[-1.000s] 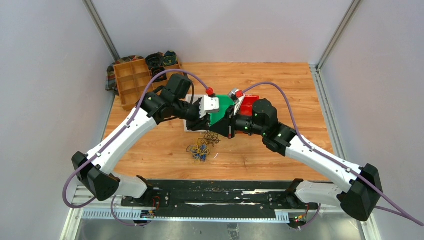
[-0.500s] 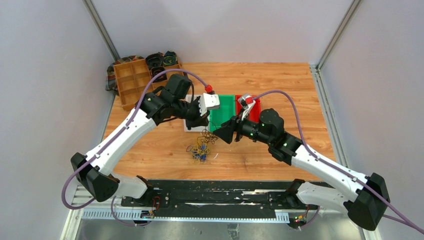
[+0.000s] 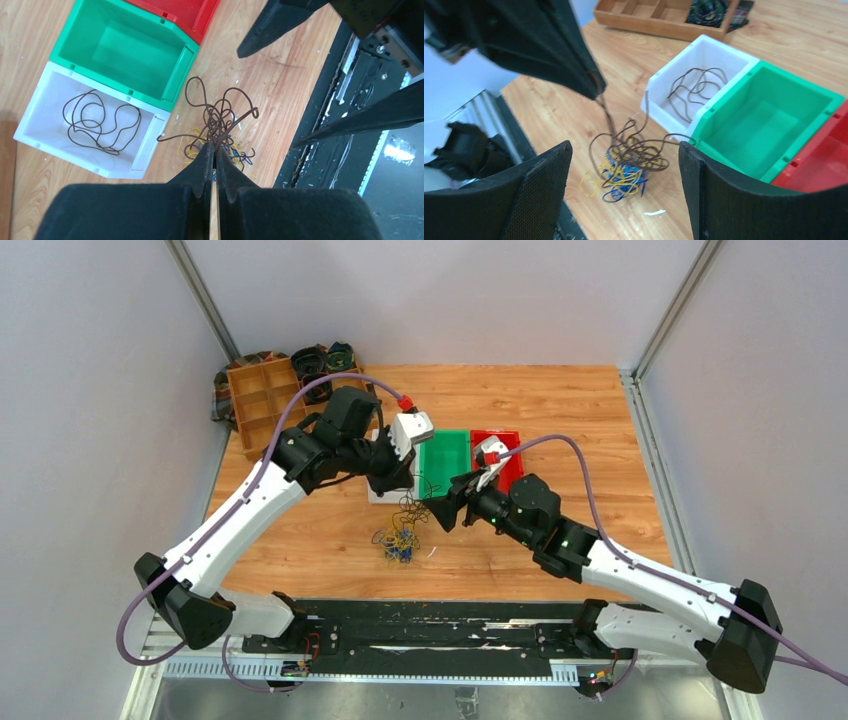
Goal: Untangle the cables
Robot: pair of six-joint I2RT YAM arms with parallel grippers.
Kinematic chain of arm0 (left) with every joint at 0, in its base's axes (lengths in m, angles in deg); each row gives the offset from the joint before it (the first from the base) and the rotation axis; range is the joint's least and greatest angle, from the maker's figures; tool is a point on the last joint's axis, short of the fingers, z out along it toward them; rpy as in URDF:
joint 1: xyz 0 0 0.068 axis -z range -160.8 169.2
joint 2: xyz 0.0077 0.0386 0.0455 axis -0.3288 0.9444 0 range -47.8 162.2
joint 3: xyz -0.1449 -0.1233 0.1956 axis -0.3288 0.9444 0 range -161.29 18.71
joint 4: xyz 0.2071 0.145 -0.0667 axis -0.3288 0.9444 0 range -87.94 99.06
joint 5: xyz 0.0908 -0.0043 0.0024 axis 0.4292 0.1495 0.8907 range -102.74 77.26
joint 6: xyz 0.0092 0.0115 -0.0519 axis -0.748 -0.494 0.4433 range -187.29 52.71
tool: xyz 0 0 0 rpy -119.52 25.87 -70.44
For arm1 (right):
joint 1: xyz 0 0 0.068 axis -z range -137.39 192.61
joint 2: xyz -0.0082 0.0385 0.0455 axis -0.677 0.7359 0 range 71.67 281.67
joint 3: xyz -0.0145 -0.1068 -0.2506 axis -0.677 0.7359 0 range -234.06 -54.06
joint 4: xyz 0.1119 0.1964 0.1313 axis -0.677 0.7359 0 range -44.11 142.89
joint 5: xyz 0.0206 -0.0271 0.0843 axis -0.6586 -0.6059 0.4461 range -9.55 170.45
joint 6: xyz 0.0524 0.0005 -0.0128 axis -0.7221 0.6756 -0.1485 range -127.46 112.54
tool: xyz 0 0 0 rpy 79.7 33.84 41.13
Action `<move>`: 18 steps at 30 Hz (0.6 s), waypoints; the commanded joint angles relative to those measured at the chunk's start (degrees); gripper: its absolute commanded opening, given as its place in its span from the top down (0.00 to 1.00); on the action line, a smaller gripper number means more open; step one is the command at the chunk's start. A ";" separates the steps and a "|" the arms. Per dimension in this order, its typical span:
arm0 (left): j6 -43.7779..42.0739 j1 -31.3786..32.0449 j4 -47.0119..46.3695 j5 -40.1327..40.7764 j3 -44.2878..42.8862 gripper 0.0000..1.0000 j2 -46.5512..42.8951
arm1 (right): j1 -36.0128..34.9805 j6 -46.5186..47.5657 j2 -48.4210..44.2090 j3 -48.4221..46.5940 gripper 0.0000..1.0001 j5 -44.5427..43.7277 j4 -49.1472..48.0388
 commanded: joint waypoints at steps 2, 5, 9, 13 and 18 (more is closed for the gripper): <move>3.28 0.45 -1.52 -2.36 -1.26 0.97 -2.59 | -1.79 2.89 4.77 -3.00 0.21 -11.12 -3.46; 3.23 0.45 -1.55 -4.86 -1.45 0.97 -3.11 | -2.08 2.75 8.32 -4.54 0.22 -15.78 -4.79; 2.04 0.41 -0.10 -9.57 -2.64 0.97 -3.44 | -2.08 1.54 12.40 -4.92 0.22 -19.44 -9.70; 0.98 0.41 1.65 -13.12 -5.19 0.98 -3.06 | -2.08 -0.54 16.19 -4.42 0.22 -17.17 -15.37; -0.34 0.41 2.55 -14.24 -10.35 0.99 -2.15 | -2.09 -6.95 20.91 -1.59 0.23 -14.39 -18.99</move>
